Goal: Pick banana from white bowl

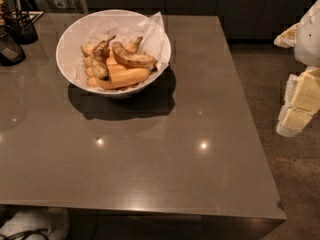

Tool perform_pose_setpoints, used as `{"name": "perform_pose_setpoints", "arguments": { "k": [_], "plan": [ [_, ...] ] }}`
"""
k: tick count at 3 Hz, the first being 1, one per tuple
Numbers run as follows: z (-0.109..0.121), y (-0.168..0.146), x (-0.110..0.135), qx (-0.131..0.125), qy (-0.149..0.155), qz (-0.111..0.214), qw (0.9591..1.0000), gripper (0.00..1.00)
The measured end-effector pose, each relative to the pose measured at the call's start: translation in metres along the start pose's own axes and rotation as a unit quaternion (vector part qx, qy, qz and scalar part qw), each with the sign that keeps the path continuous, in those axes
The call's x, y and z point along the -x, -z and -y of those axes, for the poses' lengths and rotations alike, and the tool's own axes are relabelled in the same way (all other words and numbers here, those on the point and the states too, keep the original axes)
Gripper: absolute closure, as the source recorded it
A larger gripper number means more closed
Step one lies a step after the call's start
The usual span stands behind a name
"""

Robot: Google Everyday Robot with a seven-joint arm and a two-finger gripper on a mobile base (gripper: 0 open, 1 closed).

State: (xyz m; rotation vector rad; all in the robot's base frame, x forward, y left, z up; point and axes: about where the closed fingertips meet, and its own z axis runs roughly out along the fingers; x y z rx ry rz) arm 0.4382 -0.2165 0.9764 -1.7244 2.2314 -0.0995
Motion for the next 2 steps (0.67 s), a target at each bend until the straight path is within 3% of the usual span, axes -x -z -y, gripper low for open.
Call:
{"name": "perform_pose_setpoints", "arguments": {
  "k": [1,2],
  "plan": [
    [0.001,0.001,0.001,-0.003,0.000,-0.001,1.0000,0.00],
    [0.014,0.004,0.015,0.000,-0.023,-0.017,0.9996,0.00]
  ]
}}
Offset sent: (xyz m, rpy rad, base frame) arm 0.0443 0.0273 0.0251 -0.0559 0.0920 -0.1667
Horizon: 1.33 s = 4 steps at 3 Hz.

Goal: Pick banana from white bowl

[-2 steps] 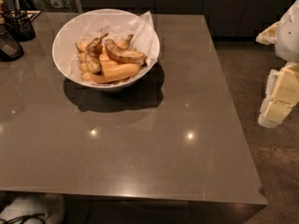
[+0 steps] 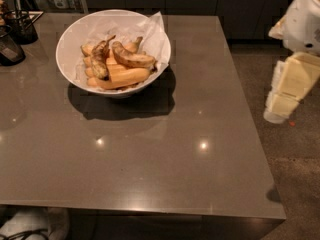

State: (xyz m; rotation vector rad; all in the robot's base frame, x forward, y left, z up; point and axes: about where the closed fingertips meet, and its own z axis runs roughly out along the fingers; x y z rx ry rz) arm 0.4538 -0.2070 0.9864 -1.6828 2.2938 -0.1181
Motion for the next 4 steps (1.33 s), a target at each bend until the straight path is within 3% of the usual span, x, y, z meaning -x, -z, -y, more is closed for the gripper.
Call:
{"name": "perform_pose_setpoints", "arguments": {
  "k": [1,3,4],
  "plan": [
    [0.028,-0.011,0.034,0.018,-0.017,-0.020,0.9995,0.00],
    [0.041,-0.013,0.063,0.007,-0.018,0.007,0.9998,0.00],
    [0.055,-0.015,0.102,0.019,0.006,0.027,0.9994,0.00]
  ]
}}
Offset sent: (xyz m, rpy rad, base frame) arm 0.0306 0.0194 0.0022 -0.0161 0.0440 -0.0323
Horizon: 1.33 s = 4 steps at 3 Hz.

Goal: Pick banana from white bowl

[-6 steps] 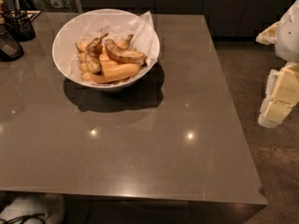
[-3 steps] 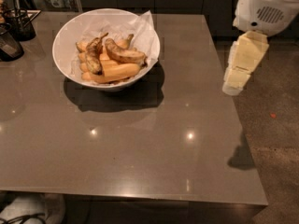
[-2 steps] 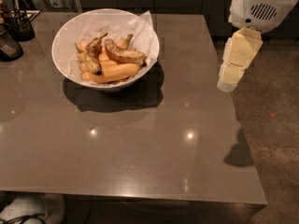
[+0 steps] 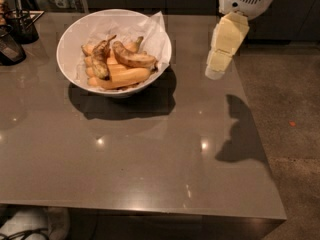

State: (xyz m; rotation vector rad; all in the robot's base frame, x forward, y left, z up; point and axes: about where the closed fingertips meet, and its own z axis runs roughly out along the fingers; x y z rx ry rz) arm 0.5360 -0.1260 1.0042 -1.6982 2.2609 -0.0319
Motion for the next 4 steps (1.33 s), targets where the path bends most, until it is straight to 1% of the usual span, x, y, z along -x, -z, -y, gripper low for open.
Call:
{"name": "perform_pose_setpoints", "arguments": {
  "k": [1,2,3,4],
  "plan": [
    [0.010,-0.004,0.046,0.013,0.049,0.024,0.9984,0.00],
    [0.017,-0.003,0.054,-0.002,0.049,0.037,0.9981,0.00],
    [0.019,-0.010,0.081,0.000,0.023,0.042,0.9989,0.00],
    [0.021,-0.022,0.113,0.010,-0.007,0.032,0.9994,0.00]
  ]
}}
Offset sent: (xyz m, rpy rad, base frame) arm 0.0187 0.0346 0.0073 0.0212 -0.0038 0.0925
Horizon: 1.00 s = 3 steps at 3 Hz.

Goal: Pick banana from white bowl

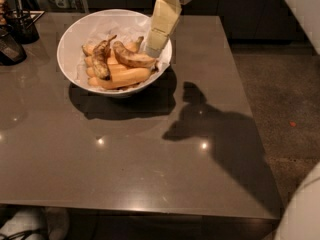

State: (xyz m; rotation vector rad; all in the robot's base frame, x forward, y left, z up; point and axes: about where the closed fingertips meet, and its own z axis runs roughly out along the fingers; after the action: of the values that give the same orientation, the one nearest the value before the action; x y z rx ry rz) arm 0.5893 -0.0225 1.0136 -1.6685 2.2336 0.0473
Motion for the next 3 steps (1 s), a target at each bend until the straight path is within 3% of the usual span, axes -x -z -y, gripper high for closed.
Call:
{"name": "perform_pose_setpoints", "arguments": {
  "k": [1,3],
  "plan": [
    [0.003,0.000,0.008,-0.009,0.000,0.013,0.9999,0.00],
    [0.007,-0.019,0.036,0.012,-0.012,0.022,0.9996,0.00]
  ]
}}
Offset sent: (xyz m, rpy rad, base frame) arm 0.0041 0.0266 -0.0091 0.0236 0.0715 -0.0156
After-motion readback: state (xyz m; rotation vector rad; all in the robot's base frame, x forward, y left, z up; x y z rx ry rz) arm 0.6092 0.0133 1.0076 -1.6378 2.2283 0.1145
